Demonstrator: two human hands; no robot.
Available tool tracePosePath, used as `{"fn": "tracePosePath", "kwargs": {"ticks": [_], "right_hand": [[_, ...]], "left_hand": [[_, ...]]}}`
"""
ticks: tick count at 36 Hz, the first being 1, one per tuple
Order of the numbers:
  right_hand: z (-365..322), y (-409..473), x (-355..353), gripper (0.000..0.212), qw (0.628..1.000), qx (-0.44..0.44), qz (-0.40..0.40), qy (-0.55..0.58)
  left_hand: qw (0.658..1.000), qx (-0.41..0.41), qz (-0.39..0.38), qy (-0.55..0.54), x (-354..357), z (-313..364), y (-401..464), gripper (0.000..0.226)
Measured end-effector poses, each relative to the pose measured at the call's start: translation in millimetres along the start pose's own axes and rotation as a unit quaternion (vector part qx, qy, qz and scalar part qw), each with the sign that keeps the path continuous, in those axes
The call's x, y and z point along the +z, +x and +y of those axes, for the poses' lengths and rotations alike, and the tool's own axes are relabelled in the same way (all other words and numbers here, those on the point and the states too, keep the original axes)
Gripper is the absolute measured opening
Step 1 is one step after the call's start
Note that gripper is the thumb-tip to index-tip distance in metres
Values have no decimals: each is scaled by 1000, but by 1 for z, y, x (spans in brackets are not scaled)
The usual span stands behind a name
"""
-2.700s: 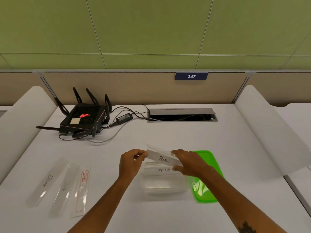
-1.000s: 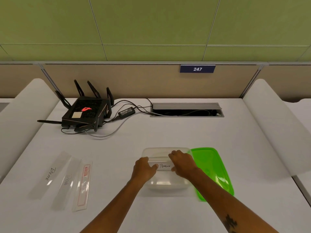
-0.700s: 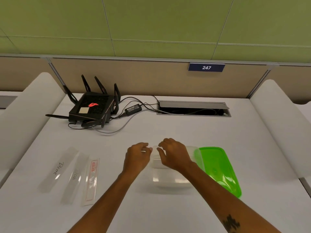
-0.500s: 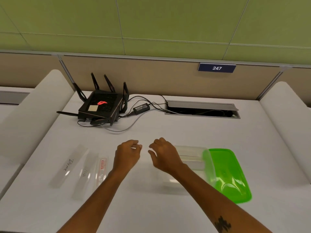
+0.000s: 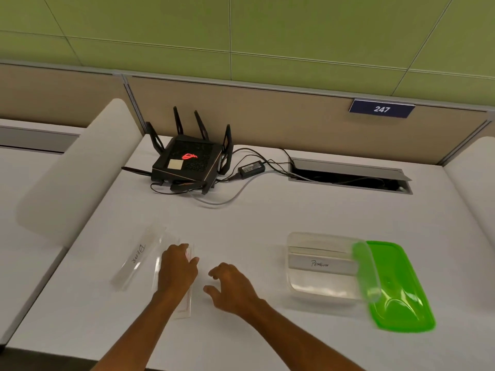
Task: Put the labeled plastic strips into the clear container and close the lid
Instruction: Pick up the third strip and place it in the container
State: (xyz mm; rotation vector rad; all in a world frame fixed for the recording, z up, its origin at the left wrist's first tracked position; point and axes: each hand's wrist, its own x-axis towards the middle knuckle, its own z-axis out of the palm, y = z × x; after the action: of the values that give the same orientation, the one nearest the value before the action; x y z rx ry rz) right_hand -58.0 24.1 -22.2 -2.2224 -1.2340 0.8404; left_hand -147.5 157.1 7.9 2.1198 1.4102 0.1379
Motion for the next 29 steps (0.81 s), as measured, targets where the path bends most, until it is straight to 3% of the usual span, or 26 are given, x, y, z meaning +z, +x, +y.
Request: {"fn": "tracePosePath", "kwargs": {"ticks": [4, 14, 29], "right_hand": [[-10, 3, 18, 50, 999, 28, -18, 15], [-23, 6, 44, 50, 998, 41, -32, 25], [-27, 10, 56, 45, 996, 71, -29, 56]], "left_hand": [[1000, 13, -4, -7, -2, -8, 5, 49], [994, 42, 16, 96, -19, -26, 14, 45], [990, 22, -69, 122, -22, -29, 21, 14]]}}
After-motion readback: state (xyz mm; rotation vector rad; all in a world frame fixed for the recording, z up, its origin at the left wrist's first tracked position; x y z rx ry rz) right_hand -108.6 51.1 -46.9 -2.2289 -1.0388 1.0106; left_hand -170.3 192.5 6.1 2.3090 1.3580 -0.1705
